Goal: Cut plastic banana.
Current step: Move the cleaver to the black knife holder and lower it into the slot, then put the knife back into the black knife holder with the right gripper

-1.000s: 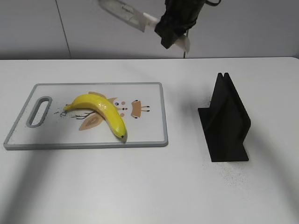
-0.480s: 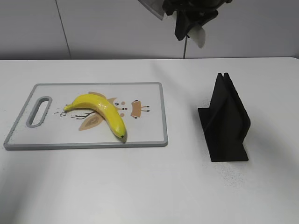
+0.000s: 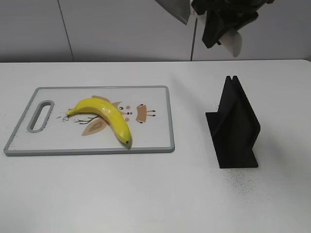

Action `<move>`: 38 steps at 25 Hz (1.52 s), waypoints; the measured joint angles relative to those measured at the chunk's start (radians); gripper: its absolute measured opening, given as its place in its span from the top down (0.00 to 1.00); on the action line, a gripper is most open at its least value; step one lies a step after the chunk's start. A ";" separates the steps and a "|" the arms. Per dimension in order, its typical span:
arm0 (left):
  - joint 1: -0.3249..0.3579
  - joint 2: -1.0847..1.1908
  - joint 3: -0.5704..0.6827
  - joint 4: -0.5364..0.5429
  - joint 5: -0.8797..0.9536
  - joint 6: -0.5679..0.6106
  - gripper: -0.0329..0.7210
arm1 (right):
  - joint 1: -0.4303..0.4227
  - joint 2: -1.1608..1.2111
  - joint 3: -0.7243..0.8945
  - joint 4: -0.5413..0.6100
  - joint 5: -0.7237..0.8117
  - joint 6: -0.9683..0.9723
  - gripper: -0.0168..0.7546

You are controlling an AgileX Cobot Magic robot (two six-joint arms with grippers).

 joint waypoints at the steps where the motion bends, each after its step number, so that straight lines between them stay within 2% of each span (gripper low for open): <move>1: 0.000 -0.047 0.029 0.000 0.000 0.000 0.19 | 0.000 -0.021 0.025 0.000 -0.001 0.001 0.77; 10: 0.000 -0.515 0.231 -0.004 0.002 -0.063 0.19 | 0.000 -0.218 0.296 0.002 -0.015 0.043 0.77; 16: 0.000 -0.704 0.338 -0.009 0.003 -0.102 0.19 | 0.000 -0.314 0.446 0.002 -0.048 0.104 0.77; 22: 0.000 -0.777 0.444 -0.025 0.006 -0.105 0.19 | 0.000 -0.417 0.569 0.003 -0.080 0.184 0.77; 38: 0.000 -0.797 0.464 -0.040 -0.047 -0.120 0.19 | 0.000 -0.671 0.862 0.005 -0.205 0.404 0.77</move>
